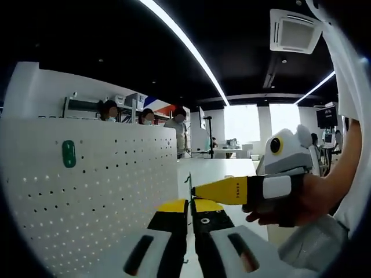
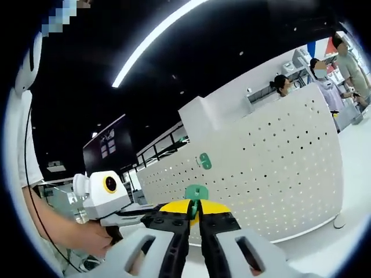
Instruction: Insert the hook assembly into the mounting plate slot until the hook locks in place.
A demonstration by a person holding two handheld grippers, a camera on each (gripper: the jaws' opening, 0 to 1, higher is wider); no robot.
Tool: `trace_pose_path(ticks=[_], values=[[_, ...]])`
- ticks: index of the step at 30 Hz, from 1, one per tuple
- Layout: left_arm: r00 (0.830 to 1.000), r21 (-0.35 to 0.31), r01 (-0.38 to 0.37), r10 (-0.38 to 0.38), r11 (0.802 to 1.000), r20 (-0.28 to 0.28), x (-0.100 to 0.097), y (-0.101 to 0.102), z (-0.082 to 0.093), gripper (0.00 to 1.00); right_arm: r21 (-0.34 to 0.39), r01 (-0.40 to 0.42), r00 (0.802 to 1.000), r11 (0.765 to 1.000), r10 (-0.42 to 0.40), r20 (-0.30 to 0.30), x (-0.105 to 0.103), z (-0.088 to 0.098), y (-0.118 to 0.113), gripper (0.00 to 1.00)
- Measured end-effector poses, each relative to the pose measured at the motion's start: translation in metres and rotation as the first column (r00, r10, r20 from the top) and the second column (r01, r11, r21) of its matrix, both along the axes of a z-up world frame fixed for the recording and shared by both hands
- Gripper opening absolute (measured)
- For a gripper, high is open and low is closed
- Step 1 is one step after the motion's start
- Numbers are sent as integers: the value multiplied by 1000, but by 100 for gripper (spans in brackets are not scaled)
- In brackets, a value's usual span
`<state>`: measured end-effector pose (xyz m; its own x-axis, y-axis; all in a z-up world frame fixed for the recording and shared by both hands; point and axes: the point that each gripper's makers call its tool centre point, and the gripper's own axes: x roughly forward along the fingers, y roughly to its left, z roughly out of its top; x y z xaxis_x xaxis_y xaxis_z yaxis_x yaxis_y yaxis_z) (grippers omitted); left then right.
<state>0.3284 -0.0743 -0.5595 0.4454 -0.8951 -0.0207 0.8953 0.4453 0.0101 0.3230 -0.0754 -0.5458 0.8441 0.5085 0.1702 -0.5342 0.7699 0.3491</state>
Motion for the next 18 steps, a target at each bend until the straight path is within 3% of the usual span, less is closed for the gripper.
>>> trace_pose_path(ticks=[18], values=[[1000, 12, -27, 27, 1000, -5, 0, 2, -2, 3, -43, 14, 1000, 999, -15, -14, 0, -1, 2, 1]])
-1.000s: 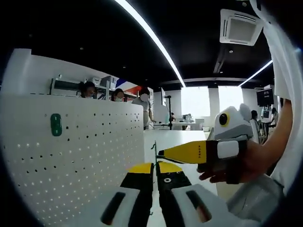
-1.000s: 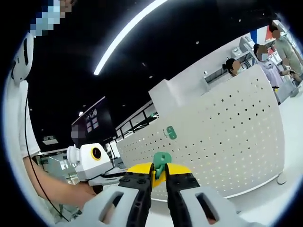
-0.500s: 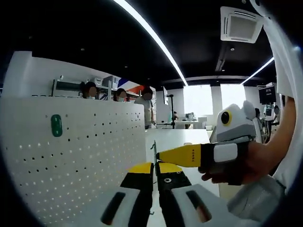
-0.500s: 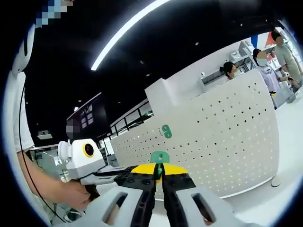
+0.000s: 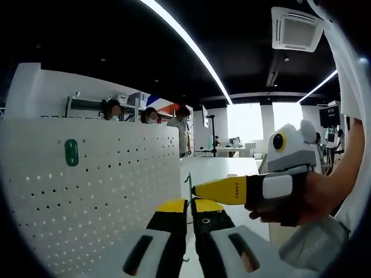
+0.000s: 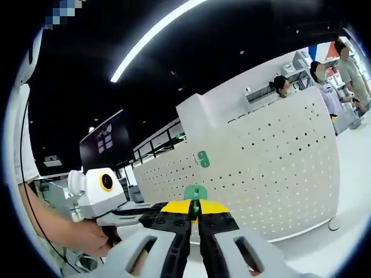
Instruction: Insert the hook assembly into the mounting plate slot until the hook locks in place.
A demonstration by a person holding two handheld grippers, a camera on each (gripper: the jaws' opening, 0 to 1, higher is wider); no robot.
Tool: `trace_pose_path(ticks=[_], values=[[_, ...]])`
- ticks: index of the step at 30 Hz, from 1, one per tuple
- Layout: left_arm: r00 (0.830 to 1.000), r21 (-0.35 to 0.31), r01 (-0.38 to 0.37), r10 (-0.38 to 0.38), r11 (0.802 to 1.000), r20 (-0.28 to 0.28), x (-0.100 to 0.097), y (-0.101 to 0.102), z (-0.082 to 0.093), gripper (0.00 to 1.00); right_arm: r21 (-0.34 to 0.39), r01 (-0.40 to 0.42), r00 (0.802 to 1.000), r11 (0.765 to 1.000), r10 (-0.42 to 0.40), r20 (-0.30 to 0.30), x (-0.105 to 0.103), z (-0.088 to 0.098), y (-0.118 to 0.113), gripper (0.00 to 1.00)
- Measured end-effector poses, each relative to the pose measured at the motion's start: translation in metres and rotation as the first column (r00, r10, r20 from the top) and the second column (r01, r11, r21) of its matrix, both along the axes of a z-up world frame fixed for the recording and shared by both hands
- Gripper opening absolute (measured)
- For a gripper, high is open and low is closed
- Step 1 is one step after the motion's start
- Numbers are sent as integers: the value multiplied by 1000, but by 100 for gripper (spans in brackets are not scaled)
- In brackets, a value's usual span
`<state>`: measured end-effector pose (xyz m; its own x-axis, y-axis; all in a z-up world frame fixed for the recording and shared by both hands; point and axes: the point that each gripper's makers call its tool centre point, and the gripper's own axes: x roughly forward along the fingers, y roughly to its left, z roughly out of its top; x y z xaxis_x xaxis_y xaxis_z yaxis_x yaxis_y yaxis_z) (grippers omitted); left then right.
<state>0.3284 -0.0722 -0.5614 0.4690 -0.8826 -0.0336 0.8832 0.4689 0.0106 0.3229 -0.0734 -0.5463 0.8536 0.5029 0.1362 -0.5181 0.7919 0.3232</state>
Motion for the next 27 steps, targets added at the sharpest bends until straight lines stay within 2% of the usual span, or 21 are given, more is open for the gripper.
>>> trace_pose_path(ticks=[2, 6, 7, 12, 16, 17, 25, 27], values=[[999, 23, -9, 9, 1000, 37, 1, 0, 0, 4, 4, -2, 1000, 1000, 2, 0, 0, 0, 0, 1], [1000, 49, -1, -1, 999, 31, 0, -2, -4, 6, 8, -3, 1000, 1000, 3, -3, 0, 0, -1, 1], [1000, 66, 1, -2, 998, 15, 0, -2, -8, 7, 13, -5, 1000, 1000, 5, -4, 0, 1, -1, 1], [1000, 98, 8, -7, 995, -10, -1, -4, -19, 29, 16, -7, 1000, 1000, 7, -4, 0, 1, -1, 1], [1000, 99, 11, -10, 995, -11, -1, -5, -20, 37, 18, -13, 1000, 1000, 13, -8, -1, 0, 1, 1], [999, 100, 20, -17, 995, -31, -2, -6, -22, 39, 20, -14, 1000, 1000, 14, -8, -1, 0, 1, 1], [998, 130, 30, -23, 991, -55, -4, -8, -35, 56, 31, -21, 1000, 999, 22, -12, -1, 0, 1, 1], [996, 115, 55, -47, 992, -77, -8, -11, -36, 61, 31, -19, 1000, 999, 20, -11, -1, 0, 1, 1]])
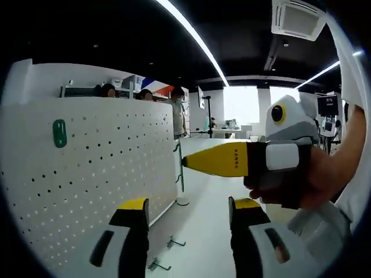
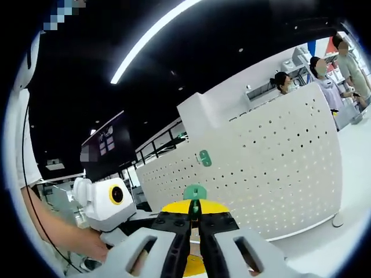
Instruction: Insert the hook assembly into the mounting plate slot until the hook locks in place.
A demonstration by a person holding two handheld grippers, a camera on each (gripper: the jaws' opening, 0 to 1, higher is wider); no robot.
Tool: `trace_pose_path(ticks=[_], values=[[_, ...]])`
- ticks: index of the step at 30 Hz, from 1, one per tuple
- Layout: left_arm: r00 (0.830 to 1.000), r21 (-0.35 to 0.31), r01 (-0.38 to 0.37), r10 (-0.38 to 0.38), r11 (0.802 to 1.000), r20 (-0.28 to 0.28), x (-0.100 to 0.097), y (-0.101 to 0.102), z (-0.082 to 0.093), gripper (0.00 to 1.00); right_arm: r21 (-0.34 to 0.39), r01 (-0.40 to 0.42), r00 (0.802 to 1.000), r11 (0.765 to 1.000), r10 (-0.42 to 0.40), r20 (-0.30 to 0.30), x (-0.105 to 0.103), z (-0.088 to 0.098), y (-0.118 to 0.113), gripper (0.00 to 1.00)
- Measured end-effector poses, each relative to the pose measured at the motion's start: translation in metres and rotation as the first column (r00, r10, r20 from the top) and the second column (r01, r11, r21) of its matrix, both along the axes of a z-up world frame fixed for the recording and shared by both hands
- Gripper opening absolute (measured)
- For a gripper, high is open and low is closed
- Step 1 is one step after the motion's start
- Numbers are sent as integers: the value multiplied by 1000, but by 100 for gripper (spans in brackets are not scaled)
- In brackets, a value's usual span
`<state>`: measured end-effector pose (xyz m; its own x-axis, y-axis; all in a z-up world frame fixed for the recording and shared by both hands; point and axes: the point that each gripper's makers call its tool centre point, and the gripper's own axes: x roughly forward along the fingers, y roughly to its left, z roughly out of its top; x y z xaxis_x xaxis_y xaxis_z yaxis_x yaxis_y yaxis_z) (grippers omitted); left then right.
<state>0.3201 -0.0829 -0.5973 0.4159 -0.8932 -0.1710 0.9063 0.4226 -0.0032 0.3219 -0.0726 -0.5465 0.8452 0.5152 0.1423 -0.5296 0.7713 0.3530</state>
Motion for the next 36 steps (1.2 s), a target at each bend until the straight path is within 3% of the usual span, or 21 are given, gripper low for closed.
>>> trace_pose_path(ticks=[5, 15, 21, 25, 29, 36], values=[[1000, 8, -6, 6, 1000, 19, 0, 0, -1, 69, -3, -5, 1000, 1000, 5, -2, -1, -1, 2, 1], [1000, 1, -17, 17, 1000, 11, 1, 3, -1, 69, -18, -5, 1000, 1000, 5, 4, 1, 0, 3, 1], [1000, 1, -27, 27, 1000, -2, 1, 6, -3, 68, -113, 36, 999, 993, -33, 25, 5, 1, -2, 1], [1000, -6, -29, 29, 1000, -4, 1, 7, -2, 69, -236, 74, 996, 969, -62, 58, 6, 1, -4, 1], [1000, -3, -31, 31, 1000, -1, 1, 7, -2, 68, -352, 96, 992, 931, -59, 115, 5, 1, 0, 1], [999, -8, -39, 39, 999, -4, 3, 8, -2, 68, -357, 100, 992, 929, -65, 109, 7, 0, 0, 1]])
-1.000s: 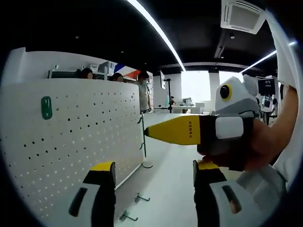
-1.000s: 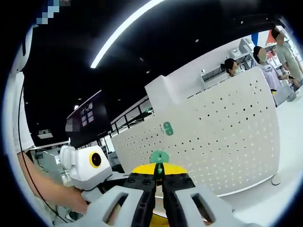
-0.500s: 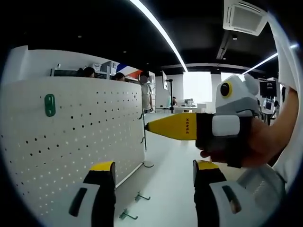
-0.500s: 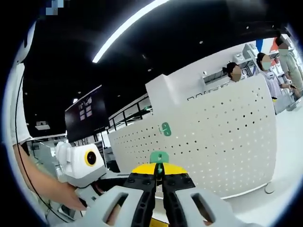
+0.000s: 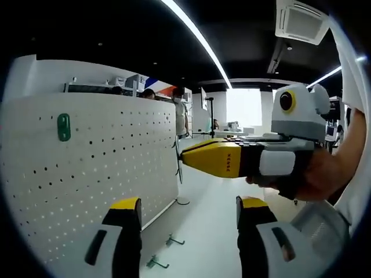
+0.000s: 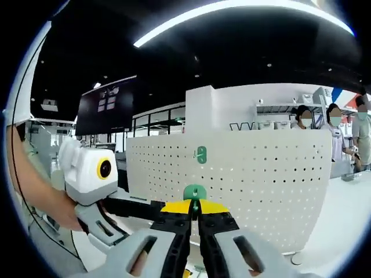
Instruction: Insert the hook assembly into the mounting plate slot until the hook locks in place.
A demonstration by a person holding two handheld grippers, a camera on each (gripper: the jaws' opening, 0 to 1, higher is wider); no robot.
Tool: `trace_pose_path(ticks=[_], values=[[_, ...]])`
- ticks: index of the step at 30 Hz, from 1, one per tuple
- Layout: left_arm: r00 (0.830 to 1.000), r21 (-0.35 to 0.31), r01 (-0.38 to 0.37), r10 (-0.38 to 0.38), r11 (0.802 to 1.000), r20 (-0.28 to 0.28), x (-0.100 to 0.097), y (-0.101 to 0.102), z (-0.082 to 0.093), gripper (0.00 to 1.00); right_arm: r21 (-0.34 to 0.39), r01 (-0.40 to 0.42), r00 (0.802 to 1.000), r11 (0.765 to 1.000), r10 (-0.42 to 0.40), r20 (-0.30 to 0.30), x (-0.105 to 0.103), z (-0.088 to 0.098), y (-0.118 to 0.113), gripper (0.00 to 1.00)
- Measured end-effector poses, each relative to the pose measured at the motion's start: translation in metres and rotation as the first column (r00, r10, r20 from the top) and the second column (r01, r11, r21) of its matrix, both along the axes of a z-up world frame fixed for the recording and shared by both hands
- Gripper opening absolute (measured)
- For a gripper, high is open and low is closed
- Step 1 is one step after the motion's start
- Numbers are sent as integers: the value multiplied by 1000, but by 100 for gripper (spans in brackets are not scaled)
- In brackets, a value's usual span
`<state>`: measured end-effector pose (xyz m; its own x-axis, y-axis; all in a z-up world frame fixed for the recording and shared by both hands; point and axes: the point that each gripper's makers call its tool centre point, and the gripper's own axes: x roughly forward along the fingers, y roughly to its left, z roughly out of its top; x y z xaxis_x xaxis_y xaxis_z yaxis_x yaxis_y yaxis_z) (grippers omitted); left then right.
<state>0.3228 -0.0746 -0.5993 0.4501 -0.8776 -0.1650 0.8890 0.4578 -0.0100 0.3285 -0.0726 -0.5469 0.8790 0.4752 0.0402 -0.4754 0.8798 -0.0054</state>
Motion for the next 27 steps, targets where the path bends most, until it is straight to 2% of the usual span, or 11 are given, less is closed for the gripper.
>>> trace_pose_path(ticks=[13, 23, 27], values=[[999, -7, -51, 51, 999, 19, 4, 16, 1, 66, 12, 41, 999, 999, -41, -12, 24, 10, -8, 1], [991, -9, -124, 124, 992, 55, 7, 46, 4, 66, 26, 46, 999, 999, -46, -9, 45, 19, -7, 1], [986, -10, -156, 156, 988, 53, 8, 60, 3, 66, 25, 54, 999, 998, -54, 2, 53, 24, -8, 1]])
